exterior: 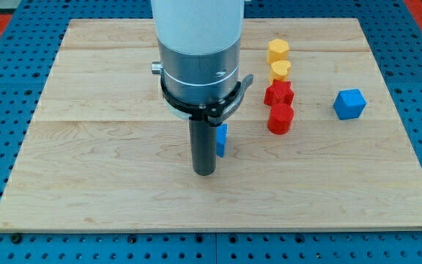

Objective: Slide the blue triangle to the blue cube

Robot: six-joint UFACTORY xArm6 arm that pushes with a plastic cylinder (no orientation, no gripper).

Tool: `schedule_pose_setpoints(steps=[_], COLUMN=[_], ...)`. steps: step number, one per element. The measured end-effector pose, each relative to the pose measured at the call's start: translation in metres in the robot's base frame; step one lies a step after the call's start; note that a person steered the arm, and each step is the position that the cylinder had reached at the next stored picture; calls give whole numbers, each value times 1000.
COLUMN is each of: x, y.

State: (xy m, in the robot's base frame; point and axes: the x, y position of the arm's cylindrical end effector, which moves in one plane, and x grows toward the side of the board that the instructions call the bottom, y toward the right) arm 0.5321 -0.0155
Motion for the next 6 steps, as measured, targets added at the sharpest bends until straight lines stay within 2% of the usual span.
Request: schedule_pose_setpoints(steps=[4,6], x=[-97,-63], y=[23,92])
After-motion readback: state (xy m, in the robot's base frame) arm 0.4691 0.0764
